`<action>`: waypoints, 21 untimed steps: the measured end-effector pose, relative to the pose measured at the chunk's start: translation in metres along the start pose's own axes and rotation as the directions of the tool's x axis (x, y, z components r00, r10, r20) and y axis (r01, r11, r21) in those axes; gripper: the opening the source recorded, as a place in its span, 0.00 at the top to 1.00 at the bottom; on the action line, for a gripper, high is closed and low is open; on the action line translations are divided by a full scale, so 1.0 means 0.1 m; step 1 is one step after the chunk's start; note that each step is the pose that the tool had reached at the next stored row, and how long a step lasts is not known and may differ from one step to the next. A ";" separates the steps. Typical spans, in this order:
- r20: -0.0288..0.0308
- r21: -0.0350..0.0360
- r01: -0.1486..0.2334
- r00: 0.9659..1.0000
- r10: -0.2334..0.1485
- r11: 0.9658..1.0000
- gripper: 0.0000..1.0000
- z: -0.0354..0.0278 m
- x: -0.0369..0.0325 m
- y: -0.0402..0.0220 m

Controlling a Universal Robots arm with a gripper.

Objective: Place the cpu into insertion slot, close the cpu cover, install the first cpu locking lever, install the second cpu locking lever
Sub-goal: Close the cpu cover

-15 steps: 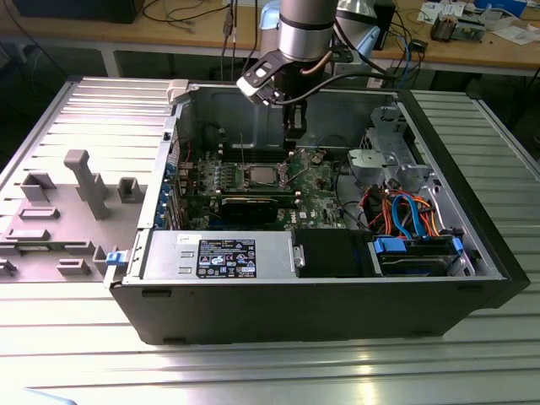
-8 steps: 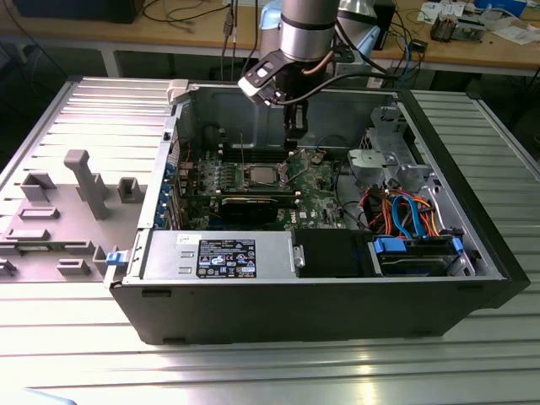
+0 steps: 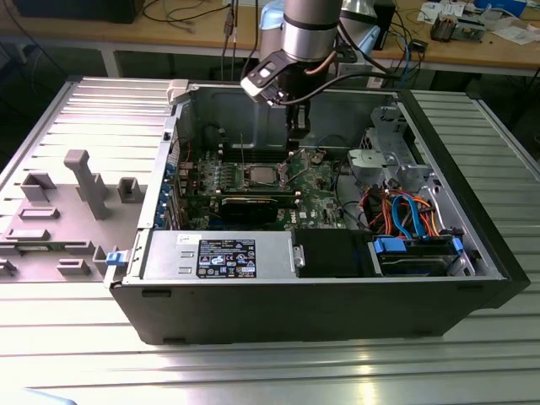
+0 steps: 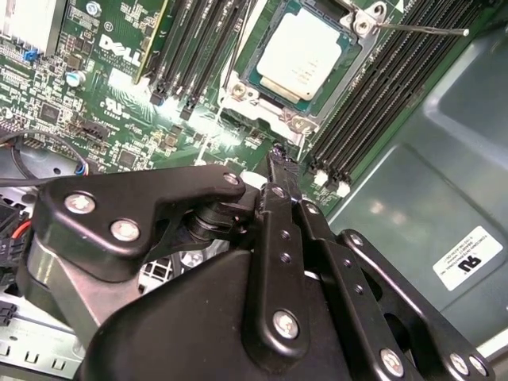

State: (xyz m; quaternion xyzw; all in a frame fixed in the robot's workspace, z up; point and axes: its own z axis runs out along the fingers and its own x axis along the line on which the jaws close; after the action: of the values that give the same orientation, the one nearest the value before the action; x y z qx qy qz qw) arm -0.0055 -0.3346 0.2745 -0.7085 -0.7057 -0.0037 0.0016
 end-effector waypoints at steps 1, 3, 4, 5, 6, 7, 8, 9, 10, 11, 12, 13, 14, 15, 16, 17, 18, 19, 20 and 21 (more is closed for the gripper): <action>0.000 0.000 0.000 1.000 0.000 1.000 0.89 0.000 0.000 0.006; 0.000 0.000 0.000 1.000 0.000 1.000 0.89 0.000 0.000 0.016; 0.000 0.000 0.000 1.000 0.000 1.000 0.89 0.000 0.000 0.020; 0.000 0.000 0.000 1.000 0.000 1.000 0.89 0.000 0.000 0.024; 0.000 0.000 0.000 1.000 0.000 1.000 0.89 0.000 0.000 0.030; 0.000 0.000 0.000 1.000 0.000 1.000 0.89 0.000 0.000 0.035; 0.000 0.000 0.000 1.000 0.000 1.000 0.89 0.000 0.000 0.038; 0.000 0.000 0.000 1.000 0.000 1.000 0.89 0.000 0.000 0.044; 0.000 0.000 0.000 1.000 0.000 1.000 0.89 0.000 0.000 0.048; 0.000 0.000 0.000 1.000 0.000 1.000 0.89 0.000 0.000 0.052; 0.000 0.000 0.000 1.000 0.000 1.000 0.89 0.000 0.000 0.058; 0.000 0.000 0.000 1.000 0.000 1.000 0.89 0.000 0.000 0.061; 0.000 0.000 0.000 1.000 0.000 1.000 0.89 0.000 0.000 0.064; 0.000 0.000 0.000 1.000 0.000 1.000 0.89 0.000 0.000 0.069; 0.000 0.000 0.000 1.000 0.000 1.000 0.89 0.000 0.000 0.075; 0.000 0.000 0.000 1.000 0.000 1.000 0.89 0.000 0.000 0.079; 0.000 0.000 0.000 1.000 0.000 1.000 0.89 0.000 0.000 0.082; 0.000 0.000 0.000 1.000 0.000 1.000 0.89 0.000 0.000 0.089; 0.000 0.000 0.000 1.000 0.000 1.000 0.89 0.000 0.001 0.095; 0.000 0.000 0.000 1.000 0.000 1.000 0.89 0.000 0.001 0.098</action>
State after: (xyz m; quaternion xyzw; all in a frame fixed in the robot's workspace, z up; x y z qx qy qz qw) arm 0.0044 -0.3346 0.2745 -0.7084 -0.7058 -0.0037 0.0016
